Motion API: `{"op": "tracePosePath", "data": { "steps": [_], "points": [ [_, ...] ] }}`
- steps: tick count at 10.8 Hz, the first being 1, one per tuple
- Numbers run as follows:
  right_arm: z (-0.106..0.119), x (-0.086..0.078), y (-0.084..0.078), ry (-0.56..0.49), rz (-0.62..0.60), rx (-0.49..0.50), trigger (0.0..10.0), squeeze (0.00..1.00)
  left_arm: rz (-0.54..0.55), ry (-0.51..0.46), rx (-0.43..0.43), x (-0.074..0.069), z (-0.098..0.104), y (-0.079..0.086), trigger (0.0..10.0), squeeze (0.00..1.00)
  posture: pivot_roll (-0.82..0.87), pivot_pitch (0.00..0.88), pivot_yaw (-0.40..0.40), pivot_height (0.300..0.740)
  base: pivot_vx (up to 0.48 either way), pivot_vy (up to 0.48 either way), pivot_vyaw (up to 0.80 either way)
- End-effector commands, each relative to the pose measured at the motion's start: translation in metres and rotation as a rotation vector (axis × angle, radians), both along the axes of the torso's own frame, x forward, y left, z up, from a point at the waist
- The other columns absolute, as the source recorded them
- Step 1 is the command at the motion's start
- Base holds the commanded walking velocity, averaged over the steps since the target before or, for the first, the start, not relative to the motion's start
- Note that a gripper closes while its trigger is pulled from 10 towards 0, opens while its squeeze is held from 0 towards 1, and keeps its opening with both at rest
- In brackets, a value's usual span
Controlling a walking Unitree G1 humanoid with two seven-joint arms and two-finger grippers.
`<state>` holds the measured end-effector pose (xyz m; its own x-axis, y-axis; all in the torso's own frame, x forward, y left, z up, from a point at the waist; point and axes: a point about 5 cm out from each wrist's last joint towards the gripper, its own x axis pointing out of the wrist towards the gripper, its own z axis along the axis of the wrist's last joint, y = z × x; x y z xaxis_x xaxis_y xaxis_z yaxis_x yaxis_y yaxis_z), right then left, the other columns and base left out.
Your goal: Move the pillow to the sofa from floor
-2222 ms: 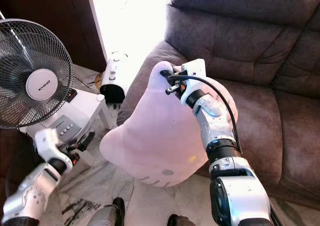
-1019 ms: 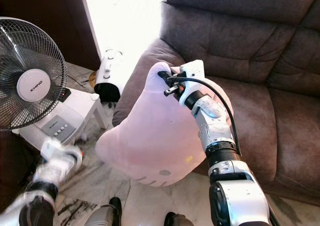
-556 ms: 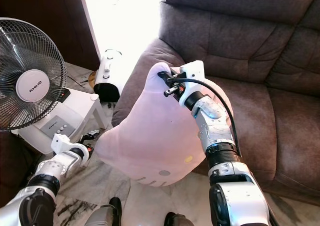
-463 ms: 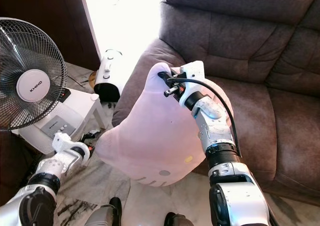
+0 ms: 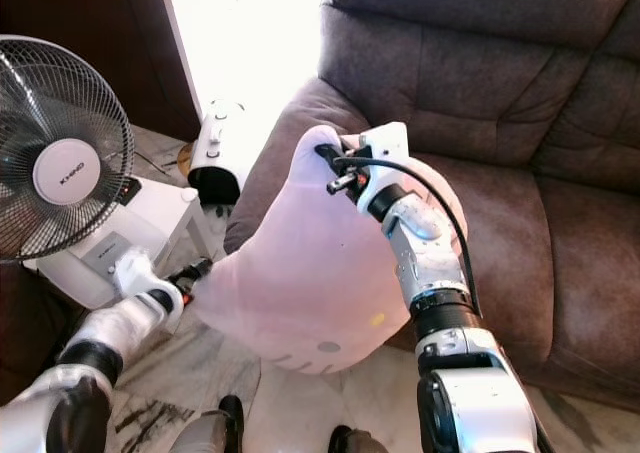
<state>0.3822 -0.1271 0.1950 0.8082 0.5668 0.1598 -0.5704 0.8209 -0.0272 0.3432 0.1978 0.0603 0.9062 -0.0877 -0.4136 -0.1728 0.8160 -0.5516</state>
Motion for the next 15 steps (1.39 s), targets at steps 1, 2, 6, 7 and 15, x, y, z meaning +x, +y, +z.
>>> {"op": "tracePosePath", "data": {
  "steps": [1, 2, 6, 7, 15],
  "points": [
    [0.021, -0.001, 0.002, -0.089, 0.009, 0.038, 10.0, 0.00, -0.003, -0.051, 0.088, -0.004, 0.002, 0.012, 10.0, 0.00, 0.14, 0.176, -0.038, 0.740, 0.000, 0.000, 0.00],
    [0.019, -0.001, 0.001, -0.086, 0.006, 0.037, 10.0, 0.00, -0.095, -0.119, 0.214, -0.012, 0.004, 0.023, 10.0, 0.00, 0.15, 0.182, -0.039, 0.740, 0.000, 0.000, 0.00],
    [0.019, -0.002, 0.000, -0.080, 0.013, 0.032, 10.0, 0.00, -0.439, -0.347, 0.167, -0.050, 0.009, 0.035, 10.0, 0.00, 0.14, 0.200, -0.053, 0.740, 0.000, 0.000, 0.00],
    [0.019, -0.003, 0.000, -0.078, 0.016, 0.029, 10.0, 0.00, -0.441, -0.370, 0.122, -0.049, 0.010, 0.038, 10.0, 0.00, 0.13, 0.204, -0.057, 0.740, 0.000, 0.000, 0.00],
    [0.027, -0.021, -0.009, -0.072, 0.029, 0.002, 10.0, 0.00, -0.472, -0.267, 0.001, -0.036, -0.020, -0.007, 10.0, 0.00, 0.00, 0.308, -0.105, 0.740, 0.000, 0.000, 0.00]
  ]
}}
